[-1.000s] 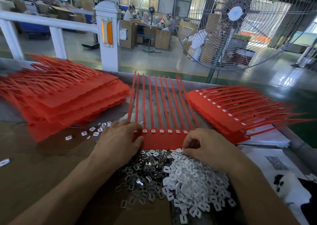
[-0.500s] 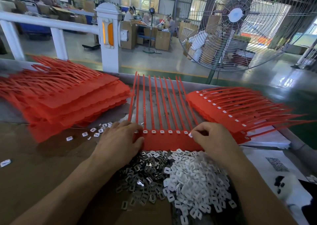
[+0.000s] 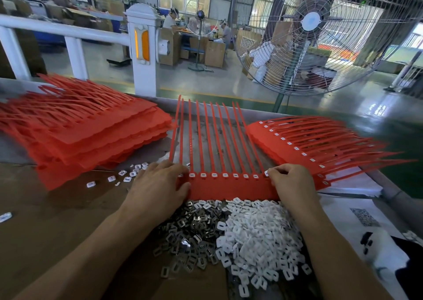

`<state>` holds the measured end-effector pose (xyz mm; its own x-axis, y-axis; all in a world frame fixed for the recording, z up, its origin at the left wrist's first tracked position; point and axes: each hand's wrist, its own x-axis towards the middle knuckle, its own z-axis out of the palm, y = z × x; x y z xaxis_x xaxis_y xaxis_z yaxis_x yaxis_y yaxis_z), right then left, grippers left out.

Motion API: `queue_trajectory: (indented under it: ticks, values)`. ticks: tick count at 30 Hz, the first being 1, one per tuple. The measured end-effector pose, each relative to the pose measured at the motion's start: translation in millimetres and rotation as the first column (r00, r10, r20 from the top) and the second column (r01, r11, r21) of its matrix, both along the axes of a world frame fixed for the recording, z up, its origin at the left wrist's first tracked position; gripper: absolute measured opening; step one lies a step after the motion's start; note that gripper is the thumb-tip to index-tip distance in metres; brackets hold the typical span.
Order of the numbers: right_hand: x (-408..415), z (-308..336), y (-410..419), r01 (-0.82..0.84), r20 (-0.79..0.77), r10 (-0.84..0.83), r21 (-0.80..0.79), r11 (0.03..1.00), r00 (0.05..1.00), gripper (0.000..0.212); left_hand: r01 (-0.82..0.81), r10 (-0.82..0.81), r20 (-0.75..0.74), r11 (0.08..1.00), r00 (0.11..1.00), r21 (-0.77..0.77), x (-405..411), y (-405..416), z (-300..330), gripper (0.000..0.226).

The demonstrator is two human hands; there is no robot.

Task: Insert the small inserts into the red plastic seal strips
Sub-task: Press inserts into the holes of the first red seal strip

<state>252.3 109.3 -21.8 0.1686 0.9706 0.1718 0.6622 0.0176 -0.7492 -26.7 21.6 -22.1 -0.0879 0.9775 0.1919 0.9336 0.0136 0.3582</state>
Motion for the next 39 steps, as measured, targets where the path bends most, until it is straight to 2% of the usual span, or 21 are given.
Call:
queue_trajectory:
  ticks: [10,23,29,34,39]
  values:
    - [-0.7,-0.4,2.4,-0.012,0.047,0.013,-0.021,1.000,0.999,0.015,0.001,-0.001,0.000,1.000,1.000,0.005,0.0,0.2,-0.7,0.043]
    - [-3.1,-1.3,2.4,-0.008,0.109,0.002,0.046,0.999,0.994,0.011,0.007,-0.007,0.006,1.000,1.000,0.011,-0.8,0.4,-1.6,0.040]
    - [-4.7,3.7,-5.4,-0.042,0.215,0.031,0.045,0.998,0.976,0.015,0.001,-0.002,0.019,1.000,1.000,0.014,-0.7,0.2,-1.4,0.040]
    - [-9.9,11.5,-15.1,-0.039,0.366,0.032,0.012,0.999,0.930,0.016,0.002,-0.002,0.005,1.000,1.000,0.007,0.0,0.1,-0.8,0.041]
    - [-13.8,16.2,-19.4,-0.043,0.435,0.052,-0.031,0.999,0.899,0.019,0.000,0.000,0.005,1.000,1.000,0.006,0.4,-0.1,-0.6,0.042]
